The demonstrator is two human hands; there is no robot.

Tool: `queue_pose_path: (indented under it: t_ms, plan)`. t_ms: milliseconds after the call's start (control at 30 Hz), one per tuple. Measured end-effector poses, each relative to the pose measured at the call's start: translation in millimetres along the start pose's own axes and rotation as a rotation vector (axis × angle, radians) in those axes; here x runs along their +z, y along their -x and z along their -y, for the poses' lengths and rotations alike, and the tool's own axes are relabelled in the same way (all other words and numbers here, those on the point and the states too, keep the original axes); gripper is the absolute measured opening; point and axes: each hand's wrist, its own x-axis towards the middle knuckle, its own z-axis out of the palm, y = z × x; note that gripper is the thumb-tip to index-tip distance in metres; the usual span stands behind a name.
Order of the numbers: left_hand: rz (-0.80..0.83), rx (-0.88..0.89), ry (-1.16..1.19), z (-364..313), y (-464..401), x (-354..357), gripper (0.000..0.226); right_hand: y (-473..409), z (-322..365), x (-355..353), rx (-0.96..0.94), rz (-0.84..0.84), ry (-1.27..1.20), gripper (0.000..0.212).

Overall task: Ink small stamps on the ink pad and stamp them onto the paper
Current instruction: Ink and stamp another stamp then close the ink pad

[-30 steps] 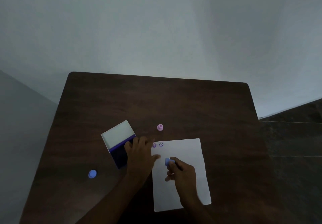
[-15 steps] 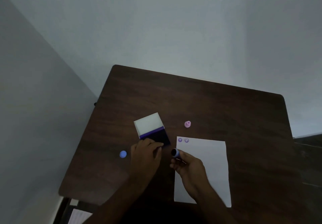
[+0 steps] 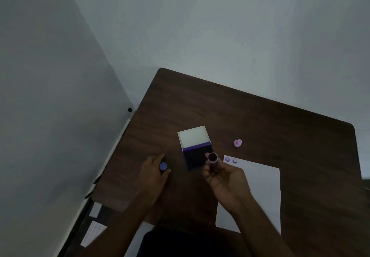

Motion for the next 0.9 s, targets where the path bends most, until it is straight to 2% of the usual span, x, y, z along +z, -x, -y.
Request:
queue_pose_path:
  t_ms: [100,267,433,600,733,833,900]
  plan:
    - [0.040,-0.008,-0.008,5.8,-2.9,5.0,0.060,-2.1,-0.5,8.1,0.003,-0.005,-0.007,0.032]
    - [0.041,0.015,0.061,8.4,-7.5,11.5,0.040,-3.6,-0.6,19.1,-0.006,-0.012,0.016,0.037]
    - [-0.025,-0.065,0.305,-11.7,-9.4,-3.7,0.028,-3.8,1.4,24.1,-0.007,-0.006,0.007,0.035]
    - [0.095,-0.204,0.711,-45.6,-10.5,-30.2,0.024,-3.5,2.9,25.3,-0.007,0.010,0.008,0.032]
    - [0.160,-0.154,0.908,-73.8,-10.3,-51.2,0.025,-4.2,3.3,25.7,-0.007,0.020,0.002,0.033]
    - [0.255,-0.132,1.105,-90.1,-8.6,-60.2,0.033,-4.6,2.6,25.7,-0.010,0.037,-0.010,0.035]
    - [0.292,-0.096,1.152,-98.3,-7.1,-62.5,0.039,-5.0,1.9,25.4,-0.007,0.044,-0.018,0.034]
